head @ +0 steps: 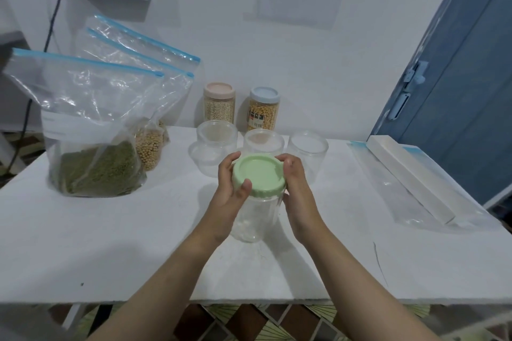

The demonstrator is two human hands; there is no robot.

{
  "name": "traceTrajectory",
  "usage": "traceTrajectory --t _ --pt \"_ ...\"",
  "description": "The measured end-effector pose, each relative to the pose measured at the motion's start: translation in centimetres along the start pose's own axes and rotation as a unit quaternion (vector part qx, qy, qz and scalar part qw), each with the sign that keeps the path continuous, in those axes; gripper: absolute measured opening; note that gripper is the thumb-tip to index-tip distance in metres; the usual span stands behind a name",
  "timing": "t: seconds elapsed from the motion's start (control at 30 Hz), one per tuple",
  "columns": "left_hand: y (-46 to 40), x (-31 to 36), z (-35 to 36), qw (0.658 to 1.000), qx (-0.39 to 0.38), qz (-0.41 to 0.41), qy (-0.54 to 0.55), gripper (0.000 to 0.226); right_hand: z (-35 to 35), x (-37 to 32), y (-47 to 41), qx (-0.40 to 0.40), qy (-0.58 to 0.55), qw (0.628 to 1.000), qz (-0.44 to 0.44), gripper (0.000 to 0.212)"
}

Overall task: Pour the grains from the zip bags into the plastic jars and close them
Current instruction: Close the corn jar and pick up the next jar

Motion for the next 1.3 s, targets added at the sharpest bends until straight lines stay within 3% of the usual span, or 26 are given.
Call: traceTrajectory --t 0.13,0.3,0.43,0.53,0.73,0.83,1.0,1.17,1.3 --pt "-0.2 -0.6 -0.2 1.000 -0.004 -0.007 0.004 0.093 1.0 1.2 0.7 -0.056 -0.028 0.998 0.006 0.049" --pt "-0.5 -1.3 -0.3 1.000 0.001 -0.016 0.005 0.066 -0.1 0.7 0.2 -0.008 -0.032 0.999 0.002 0.038" --pt "-0.7 -1.5 -0.5 1.000 0.002 -0.014 0.015 0.069 0.7 0.8 0.6 -0.062 -0.006 0.998 -0.011 0.062" --pt "-0.8 -1.3 -0.2 1.000 -0.008 -0.016 0.011 0.059 -0.1 1.1 0.4 -0.027 -0.005 1.000 -0.005 0.068" --pt "-0.8 -1.5 -0.5 1.000 -0.003 -0.023 0.010 0.076 0.5 0.6 0.7 -0.064 0.021 0.998 -0.017 0.071" --pt "-0.9 -1.4 -0.3 1.000 -0.006 -0.021 0.013 0.060 0.2 0.9 0.7 -0.041 0.013 0.999 -0.013 0.058" --pt "-0.8 -1.5 -0.3 1.000 -0.005 -0.021 0.014 0.064 0.6 0.8 0.7 -0.079 0.038 0.996 -0.007 0.074" --pt "-0.7 -1.1 0.0 1.000 -0.009 -0.018 0.008 0.059 0.1 1.2 0.7 -0.059 0.022 0.998 -0.005 0.069" --pt "-0.5 -1.2 -0.1 1.000 -0.009 -0.016 0.009 0.074 0.8 0.6 1.2 -0.089 0.050 0.995 -0.011 0.080"
Point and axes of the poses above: each hand's wrist, its own y-axis away from the middle knuckle, its own z-axis out of the palm, x = y × z, the point moved 10 cm from there along -y, towards the middle knuckle, and after that the axes turned 1 degree about z, right-handed, at the moved point
